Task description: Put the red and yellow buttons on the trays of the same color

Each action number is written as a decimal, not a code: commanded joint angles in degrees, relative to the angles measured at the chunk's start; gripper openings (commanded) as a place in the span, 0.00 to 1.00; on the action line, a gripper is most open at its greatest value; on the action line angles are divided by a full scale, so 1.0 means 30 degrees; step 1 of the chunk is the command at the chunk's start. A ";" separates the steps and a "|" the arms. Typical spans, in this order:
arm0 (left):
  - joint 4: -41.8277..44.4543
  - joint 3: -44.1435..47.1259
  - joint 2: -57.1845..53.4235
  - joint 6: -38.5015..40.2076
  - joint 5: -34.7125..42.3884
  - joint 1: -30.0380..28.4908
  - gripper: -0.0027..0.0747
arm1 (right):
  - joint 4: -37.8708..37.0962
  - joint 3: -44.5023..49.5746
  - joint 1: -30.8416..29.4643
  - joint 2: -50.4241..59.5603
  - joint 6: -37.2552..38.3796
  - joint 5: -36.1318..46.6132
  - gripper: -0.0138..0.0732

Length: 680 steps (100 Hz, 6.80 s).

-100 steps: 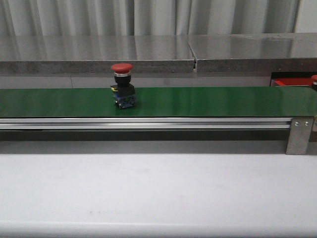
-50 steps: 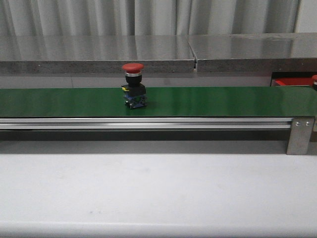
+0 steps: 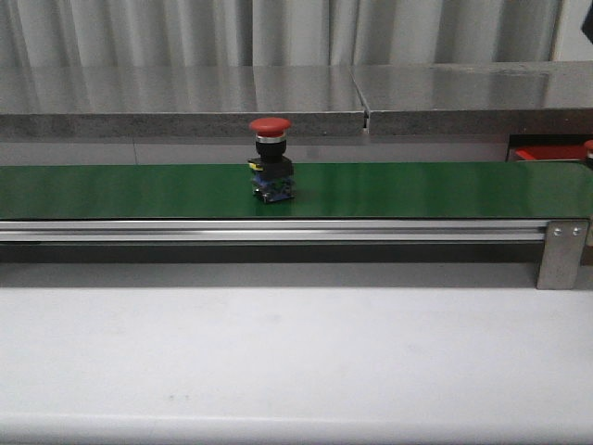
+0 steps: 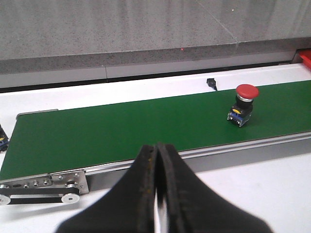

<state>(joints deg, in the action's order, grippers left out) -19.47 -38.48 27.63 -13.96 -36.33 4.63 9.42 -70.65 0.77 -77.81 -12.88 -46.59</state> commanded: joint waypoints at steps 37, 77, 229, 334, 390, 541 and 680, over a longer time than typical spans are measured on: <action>-0.0446 -0.0518 0.0145 -0.0037 0.1398 0.0148 0.01 | -0.0029 -0.4136 0.3715 -0.3029 -0.0636 -0.0765 0.85; -0.0446 -0.0518 0.0145 -0.0037 0.1398 0.0148 0.01 | 0.0615 -0.6302 0.5498 -0.5847 -0.3422 -0.1323 0.85; -0.0446 -0.0518 0.0145 -0.0037 0.1398 0.0148 0.01 | 0.5716 -0.6306 0.5592 -0.8542 -0.8128 0.2902 0.21; -0.0446 -0.0518 0.0145 -0.0037 0.1398 0.0148 0.01 | -0.0480 -0.6268 -0.4009 -0.6713 -0.0554 0.2664 0.21; -0.0446 -0.0518 0.0145 -0.0037 0.1398 0.0148 0.01 | -0.0185 -0.6268 -0.4837 -1.0345 0.0905 0.6315 0.21; -0.0446 -0.0518 0.0145 -0.0037 0.1398 0.0148 0.01 | -0.0468 -0.5805 -0.4066 -0.5937 0.1091 0.4137 0.23; -0.0446 -0.0518 0.0145 -0.0037 0.1398 0.0148 0.01 | -0.1046 0.7992 -0.3841 1.5397 0.1992 0.3370 0.02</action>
<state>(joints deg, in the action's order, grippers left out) -19.47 -38.48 27.63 -14.07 -36.33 4.63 6.70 -46.75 -10.79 -33.92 -6.04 -40.39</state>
